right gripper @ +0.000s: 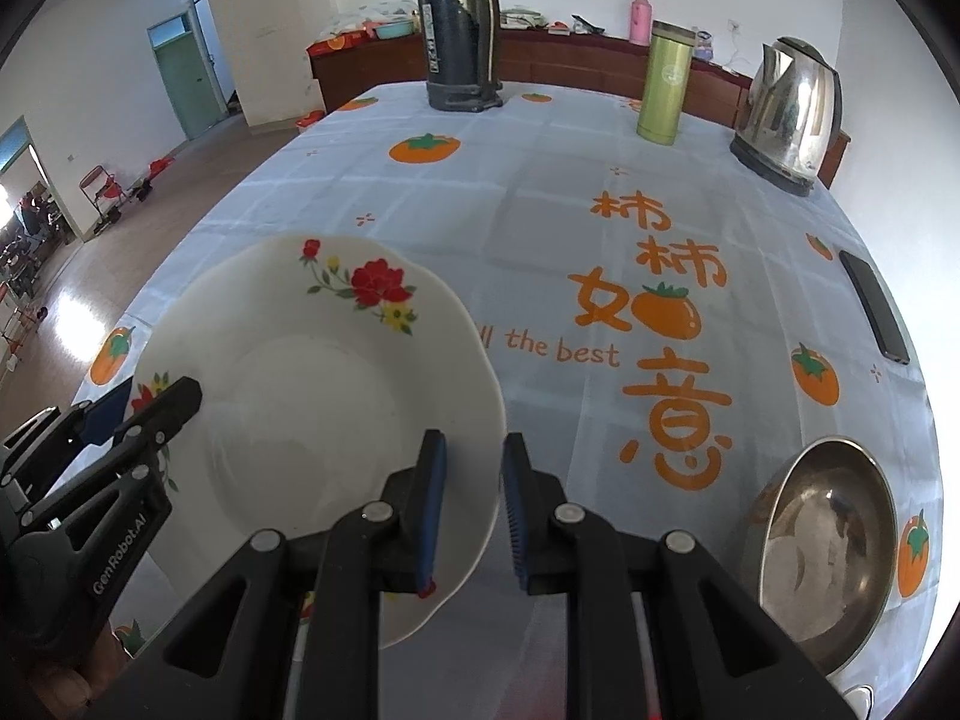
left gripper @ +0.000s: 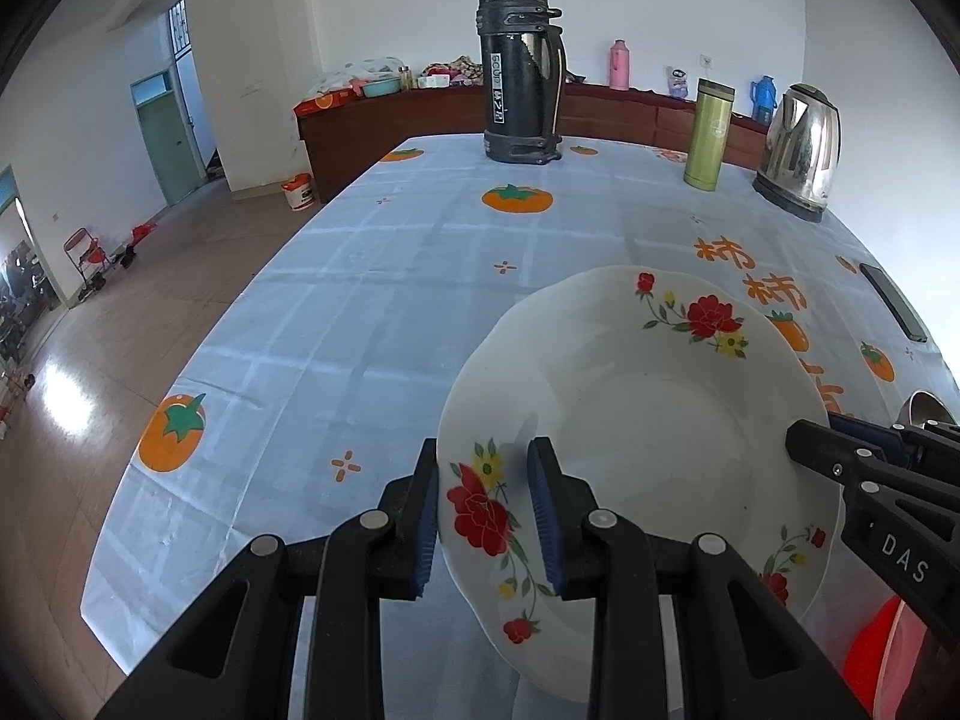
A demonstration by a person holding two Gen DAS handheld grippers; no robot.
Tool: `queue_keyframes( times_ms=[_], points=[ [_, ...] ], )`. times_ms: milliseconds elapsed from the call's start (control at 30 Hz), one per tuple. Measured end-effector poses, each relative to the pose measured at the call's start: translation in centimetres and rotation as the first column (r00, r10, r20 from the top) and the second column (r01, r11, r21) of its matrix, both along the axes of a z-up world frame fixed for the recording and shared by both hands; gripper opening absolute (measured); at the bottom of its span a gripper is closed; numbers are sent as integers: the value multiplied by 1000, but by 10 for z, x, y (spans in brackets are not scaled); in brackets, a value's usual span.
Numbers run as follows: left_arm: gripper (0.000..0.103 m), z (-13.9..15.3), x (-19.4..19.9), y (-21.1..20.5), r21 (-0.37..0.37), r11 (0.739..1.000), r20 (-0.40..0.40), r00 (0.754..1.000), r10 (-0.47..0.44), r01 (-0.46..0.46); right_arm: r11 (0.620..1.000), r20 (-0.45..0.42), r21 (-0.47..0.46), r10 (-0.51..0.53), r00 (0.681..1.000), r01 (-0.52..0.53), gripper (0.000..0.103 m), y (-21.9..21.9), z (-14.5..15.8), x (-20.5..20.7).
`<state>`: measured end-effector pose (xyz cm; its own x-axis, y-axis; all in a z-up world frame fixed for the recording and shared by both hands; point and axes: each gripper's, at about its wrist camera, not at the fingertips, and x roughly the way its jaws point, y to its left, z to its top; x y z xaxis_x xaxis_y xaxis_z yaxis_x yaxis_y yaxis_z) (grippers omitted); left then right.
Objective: Organize plates and bowls
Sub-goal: 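Lower the red-flower plate over the floral plate with the left gripper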
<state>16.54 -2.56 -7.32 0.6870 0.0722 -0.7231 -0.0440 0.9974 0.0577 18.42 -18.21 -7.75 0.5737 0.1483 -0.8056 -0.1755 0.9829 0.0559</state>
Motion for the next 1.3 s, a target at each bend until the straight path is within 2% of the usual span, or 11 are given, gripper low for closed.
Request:
queue_keyframes(
  times_ms=[1300],
  points=[
    [31,-11,17,-13,-6,999,-25,999,-33,33,999,-25,-20,-30,999,29,19,-17,-7,13]
  ],
)
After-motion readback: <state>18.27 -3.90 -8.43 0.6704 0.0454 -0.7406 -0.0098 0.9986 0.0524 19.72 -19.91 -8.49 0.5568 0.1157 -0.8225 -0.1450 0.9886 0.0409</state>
